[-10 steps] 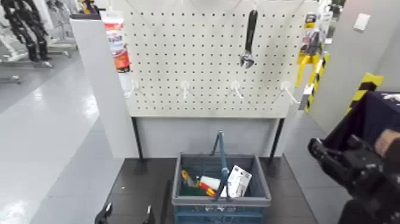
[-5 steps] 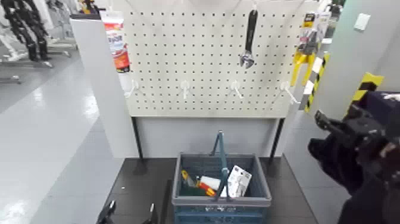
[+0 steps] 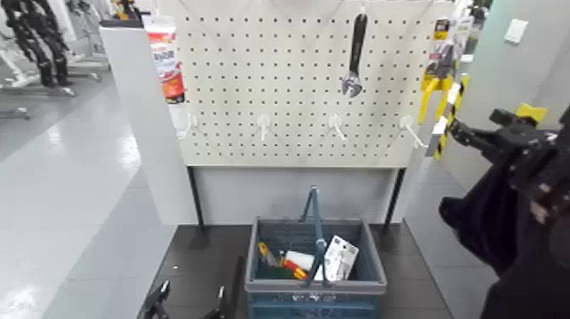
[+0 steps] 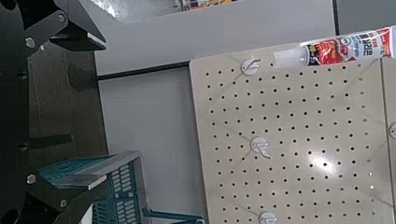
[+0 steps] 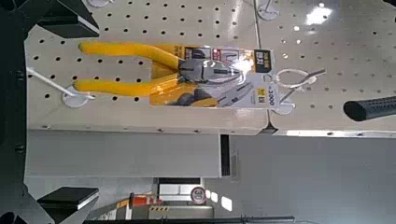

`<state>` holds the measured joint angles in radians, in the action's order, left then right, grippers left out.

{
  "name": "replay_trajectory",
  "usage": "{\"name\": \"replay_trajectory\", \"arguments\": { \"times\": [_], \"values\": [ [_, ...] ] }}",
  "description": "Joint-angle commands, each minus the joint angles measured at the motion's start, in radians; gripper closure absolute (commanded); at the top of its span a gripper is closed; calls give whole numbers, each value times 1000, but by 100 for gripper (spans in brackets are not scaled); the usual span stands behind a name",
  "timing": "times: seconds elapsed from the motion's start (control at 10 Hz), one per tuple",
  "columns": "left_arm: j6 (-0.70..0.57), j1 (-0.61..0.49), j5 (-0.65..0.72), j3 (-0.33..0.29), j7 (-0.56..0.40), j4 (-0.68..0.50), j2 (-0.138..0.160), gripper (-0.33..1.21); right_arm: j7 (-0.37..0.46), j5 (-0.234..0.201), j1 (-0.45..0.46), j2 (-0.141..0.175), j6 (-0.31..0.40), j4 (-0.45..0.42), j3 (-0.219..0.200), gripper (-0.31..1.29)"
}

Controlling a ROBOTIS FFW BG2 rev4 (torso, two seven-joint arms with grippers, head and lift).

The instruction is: Put the yellow pliers into the crate.

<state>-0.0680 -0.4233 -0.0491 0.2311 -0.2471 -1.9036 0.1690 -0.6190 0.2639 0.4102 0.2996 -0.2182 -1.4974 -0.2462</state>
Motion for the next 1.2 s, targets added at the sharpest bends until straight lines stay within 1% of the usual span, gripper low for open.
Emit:
{"name": "replay_trajectory", "arguments": {
  "times": [0.1,0.3,0.5,0.7,0.8,0.9,1.1,1.2],
  "values": [
    [4,11,0,8,3,0,3,28,-51,47,90,21,0,105,27,10],
    [4,20,2,16,3,2,6,28,-88,84,170,41,22,192,61,10],
    [8,29,3,24,6,3,9,28,-114,97,234,55,34,258,100,10],
    [10,34,3,27,9,5,7,28,-145,123,285,55,43,318,143,10],
    [10,37,3,28,9,6,7,28,-160,140,309,55,59,352,166,10],
    [10,41,3,30,11,8,9,28,-171,147,331,53,60,370,185,10],
    [10,43,3,31,11,9,7,28,-205,176,368,58,65,407,222,11],
    [10,43,3,31,11,9,7,28,-225,187,383,61,60,418,232,14]
  ]
}}
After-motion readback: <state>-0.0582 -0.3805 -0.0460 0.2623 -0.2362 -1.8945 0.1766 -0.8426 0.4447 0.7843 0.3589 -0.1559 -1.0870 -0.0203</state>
